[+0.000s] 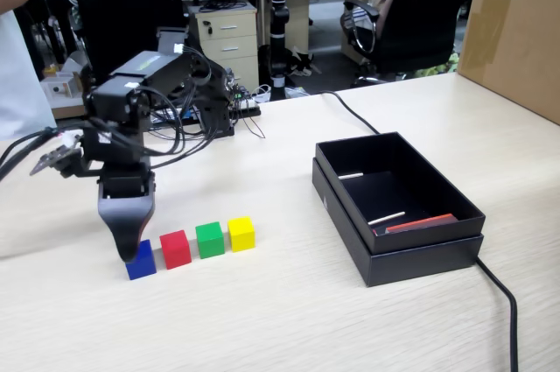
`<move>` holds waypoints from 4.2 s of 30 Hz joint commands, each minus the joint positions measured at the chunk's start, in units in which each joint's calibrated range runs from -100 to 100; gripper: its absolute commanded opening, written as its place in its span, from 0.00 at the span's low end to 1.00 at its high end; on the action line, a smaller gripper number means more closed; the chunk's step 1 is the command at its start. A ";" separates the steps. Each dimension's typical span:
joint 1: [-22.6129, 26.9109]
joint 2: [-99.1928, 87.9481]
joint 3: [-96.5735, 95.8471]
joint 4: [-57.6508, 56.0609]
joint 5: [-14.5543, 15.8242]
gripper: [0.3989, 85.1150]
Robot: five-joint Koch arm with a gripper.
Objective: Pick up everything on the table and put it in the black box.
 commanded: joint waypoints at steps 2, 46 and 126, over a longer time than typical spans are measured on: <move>0.10 1.00 6.16 -0.08 0.05 0.52; 29.45 -48.91 -20.31 -0.94 17.78 0.03; 3.57 -2.21 -1.18 3.03 4.15 0.32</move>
